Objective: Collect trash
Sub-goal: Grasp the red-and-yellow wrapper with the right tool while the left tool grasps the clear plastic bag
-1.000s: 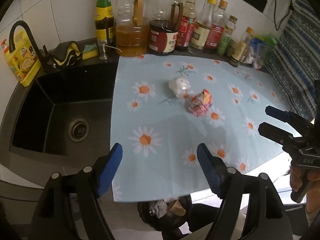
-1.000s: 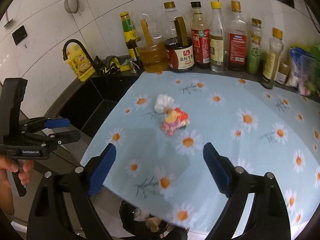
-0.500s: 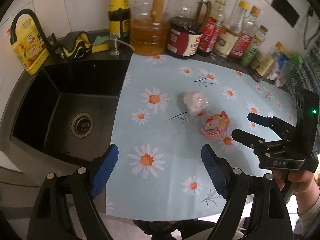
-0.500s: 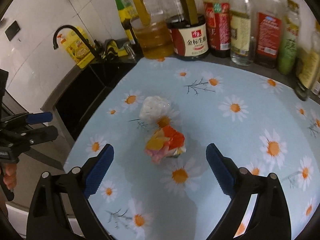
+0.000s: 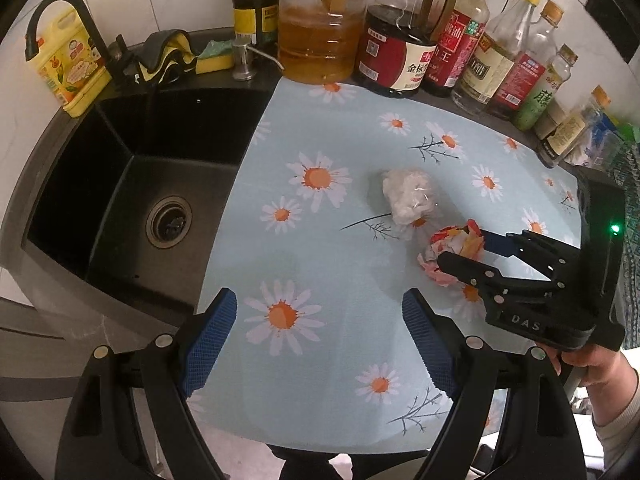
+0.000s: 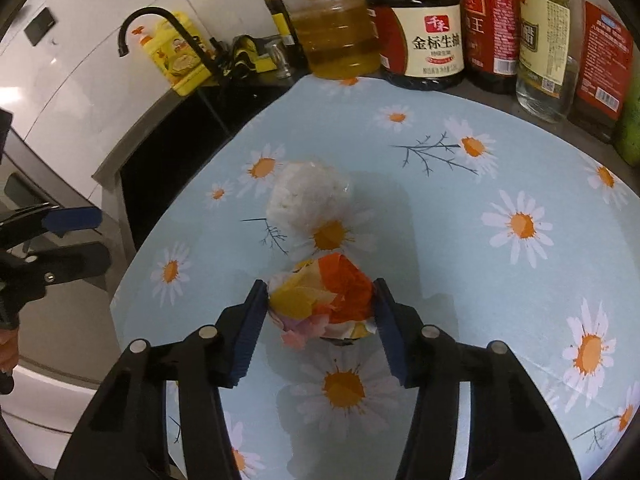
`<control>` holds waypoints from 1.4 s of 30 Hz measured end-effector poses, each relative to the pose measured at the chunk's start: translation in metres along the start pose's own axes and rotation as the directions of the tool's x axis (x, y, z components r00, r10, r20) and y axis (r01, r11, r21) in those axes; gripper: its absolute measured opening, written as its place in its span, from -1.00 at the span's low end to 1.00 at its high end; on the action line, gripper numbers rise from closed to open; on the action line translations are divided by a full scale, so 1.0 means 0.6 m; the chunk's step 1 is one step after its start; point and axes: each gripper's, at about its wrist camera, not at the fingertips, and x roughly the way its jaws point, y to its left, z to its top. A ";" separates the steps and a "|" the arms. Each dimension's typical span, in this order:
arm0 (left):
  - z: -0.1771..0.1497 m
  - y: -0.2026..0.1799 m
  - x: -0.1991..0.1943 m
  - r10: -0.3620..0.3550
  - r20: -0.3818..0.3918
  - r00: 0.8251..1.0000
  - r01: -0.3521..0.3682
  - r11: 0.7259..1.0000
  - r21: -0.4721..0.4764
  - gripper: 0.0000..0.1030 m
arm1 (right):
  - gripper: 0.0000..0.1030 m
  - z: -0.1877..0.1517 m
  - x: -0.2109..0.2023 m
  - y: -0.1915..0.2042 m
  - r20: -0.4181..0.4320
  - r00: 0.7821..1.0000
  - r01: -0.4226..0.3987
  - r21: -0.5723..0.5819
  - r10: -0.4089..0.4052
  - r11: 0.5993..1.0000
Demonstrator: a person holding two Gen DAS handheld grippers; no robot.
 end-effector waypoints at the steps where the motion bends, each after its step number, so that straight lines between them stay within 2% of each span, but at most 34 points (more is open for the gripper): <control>1: 0.002 -0.003 0.003 0.002 -0.002 1.000 -0.002 1.000 0.002 0.60 | 0.03 -0.001 -0.004 -0.003 0.011 1.000 -0.006 0.000 0.006 1.000; 7: 0.018 -0.032 0.015 -0.010 -0.013 1.000 0.011 1.000 0.024 0.60 | 0.02 -0.008 -0.042 -0.020 0.054 0.998 -0.032 0.009 0.031 0.999; 12: 0.047 -0.070 0.038 -0.018 -0.003 1.000 0.018 0.997 0.080 0.60 | 0.02 -0.027 -0.086 -0.048 0.095 0.994 -0.052 0.033 0.048 0.998; 18: 0.083 -0.111 0.086 -0.033 -0.020 0.999 0.036 0.991 0.129 0.60 | 0.02 -0.055 -0.129 -0.085 0.130 0.991 -0.030 0.070 0.021 0.997; 23: 0.104 -0.145 0.118 -0.006 -0.020 1.000 0.010 0.982 0.190 0.57 | 0.02 -0.077 -0.152 -0.114 0.148 0.989 -0.016 0.117 -0.002 0.993; 26: 0.115 -0.151 0.141 0.046 -0.021 0.999 -0.041 0.979 0.200 0.56 | 0.02 -0.091 -0.160 -0.131 0.156 0.988 -0.010 0.146 -0.013 0.989; 30: 0.121 -0.153 0.166 0.052 -0.048 0.997 -0.041 0.977 0.209 0.22 | 0.02 -0.108 -0.171 -0.143 0.168 0.985 0.002 0.162 -0.030 0.987; 34: 0.126 -0.145 0.178 0.048 -0.059 0.997 -0.037 0.983 0.181 0.13 | 0.02 -0.118 -0.180 -0.149 0.174 0.984 0.010 0.173 -0.041 0.985; 36: 0.129 -0.144 0.183 0.042 -0.062 0.997 -0.030 0.983 0.183 -0.04 | 0.02 -0.122 -0.185 -0.151 0.184 0.982 0.008 0.178 -0.041 0.984; 42: 0.125 -0.144 0.183 0.042 -0.047 0.998 -0.033 0.982 0.187 -0.10 | 0.03 -0.132 -0.193 -0.146 0.196 0.979 0.010 0.188 -0.048 0.982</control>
